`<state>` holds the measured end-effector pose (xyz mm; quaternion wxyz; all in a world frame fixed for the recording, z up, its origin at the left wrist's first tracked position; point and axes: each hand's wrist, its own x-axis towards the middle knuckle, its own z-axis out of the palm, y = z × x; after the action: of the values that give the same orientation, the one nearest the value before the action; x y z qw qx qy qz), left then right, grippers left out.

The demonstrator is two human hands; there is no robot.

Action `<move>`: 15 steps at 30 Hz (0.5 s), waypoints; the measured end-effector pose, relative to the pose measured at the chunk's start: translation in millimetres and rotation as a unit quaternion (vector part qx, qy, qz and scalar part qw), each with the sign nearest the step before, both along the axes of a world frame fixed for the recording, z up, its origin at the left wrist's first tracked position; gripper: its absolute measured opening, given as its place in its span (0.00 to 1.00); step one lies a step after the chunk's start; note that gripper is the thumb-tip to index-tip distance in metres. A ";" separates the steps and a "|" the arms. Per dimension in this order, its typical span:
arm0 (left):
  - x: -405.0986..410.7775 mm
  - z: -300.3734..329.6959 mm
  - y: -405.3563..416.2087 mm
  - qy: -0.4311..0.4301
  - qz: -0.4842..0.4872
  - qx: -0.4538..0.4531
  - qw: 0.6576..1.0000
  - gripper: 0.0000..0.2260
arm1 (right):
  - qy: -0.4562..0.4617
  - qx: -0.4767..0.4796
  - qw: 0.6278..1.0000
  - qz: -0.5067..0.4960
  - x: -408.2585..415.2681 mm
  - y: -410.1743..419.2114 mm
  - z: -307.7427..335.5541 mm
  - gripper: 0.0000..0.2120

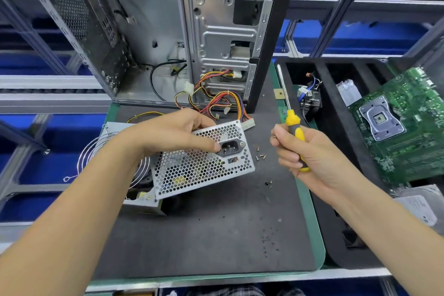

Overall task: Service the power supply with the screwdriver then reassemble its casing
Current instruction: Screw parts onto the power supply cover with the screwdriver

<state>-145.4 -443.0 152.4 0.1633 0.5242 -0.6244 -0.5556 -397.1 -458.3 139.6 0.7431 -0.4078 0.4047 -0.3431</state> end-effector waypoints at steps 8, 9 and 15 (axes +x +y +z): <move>1.4 -0.4 -1.3 -0.016 -0.008 -0.013 1.000 0.04 | 0.078 -0.064 0.990 0.094 11.8 6.1 5.9 0.09; 1.3 -0.3 -1.5 -0.018 -0.010 -0.013 1.000 0.05 | 0.083 -0.069 0.989 0.104 13.5 6.9 7.1 0.09; 2.4 -2.0 -2.5 -0.026 -0.012 -0.014 0.999 0.11 | 0.218 -0.177 0.952 0.120 31.5 14.9 13.2 0.02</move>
<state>-143.0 -445.5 150.4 0.1473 0.5290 -0.6421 -0.5349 -365.6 -443.4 152.8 0.5884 -0.6433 0.4377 -0.2200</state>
